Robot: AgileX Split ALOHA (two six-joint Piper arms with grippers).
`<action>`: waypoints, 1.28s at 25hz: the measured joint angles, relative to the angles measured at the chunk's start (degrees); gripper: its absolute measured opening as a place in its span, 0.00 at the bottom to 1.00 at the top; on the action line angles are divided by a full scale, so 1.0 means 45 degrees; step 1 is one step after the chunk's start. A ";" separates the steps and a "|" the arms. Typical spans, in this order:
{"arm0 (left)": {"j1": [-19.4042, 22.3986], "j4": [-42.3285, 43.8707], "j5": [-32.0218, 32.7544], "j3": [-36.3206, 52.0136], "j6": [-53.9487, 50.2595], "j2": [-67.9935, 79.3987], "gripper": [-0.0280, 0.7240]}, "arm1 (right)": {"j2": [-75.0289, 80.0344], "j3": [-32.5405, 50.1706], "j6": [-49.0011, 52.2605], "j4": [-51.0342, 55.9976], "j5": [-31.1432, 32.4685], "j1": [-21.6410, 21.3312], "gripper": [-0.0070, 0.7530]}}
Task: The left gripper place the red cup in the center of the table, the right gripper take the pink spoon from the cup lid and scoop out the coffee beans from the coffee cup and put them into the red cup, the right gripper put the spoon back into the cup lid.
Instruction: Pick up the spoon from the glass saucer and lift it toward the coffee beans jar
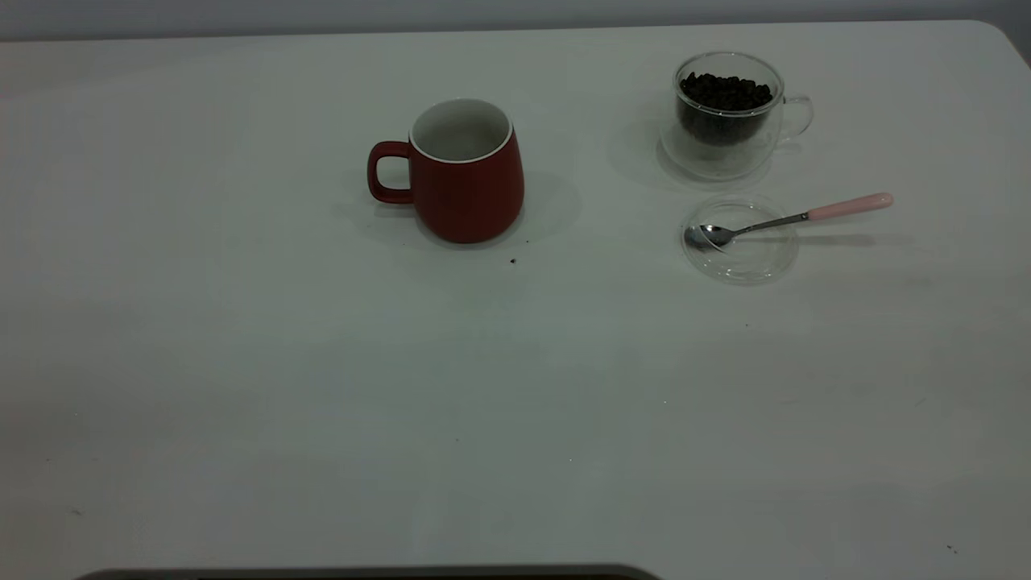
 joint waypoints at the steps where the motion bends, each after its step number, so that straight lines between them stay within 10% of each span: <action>1: 0.0000 0.0000 0.0000 0.0000 0.0000 0.0000 0.70 | 0.0000 0.0000 0.0064 0.0103 -0.0195 0.0000 0.75; 12: 0.0000 0.0000 0.0004 0.0000 0.0000 0.0000 0.70 | 0.6067 0.0000 -0.0320 0.2399 -0.3724 0.0000 0.84; 24: 0.0000 0.0000 0.0004 0.0000 0.0000 0.0000 0.70 | 1.8878 -0.1832 -0.8963 0.9192 -0.9111 0.0000 0.82; 32: 0.0000 -0.0009 0.0004 0.0000 0.0000 0.0000 0.70 | 2.5382 -0.5708 -1.2568 1.2381 -0.7189 -0.1439 0.80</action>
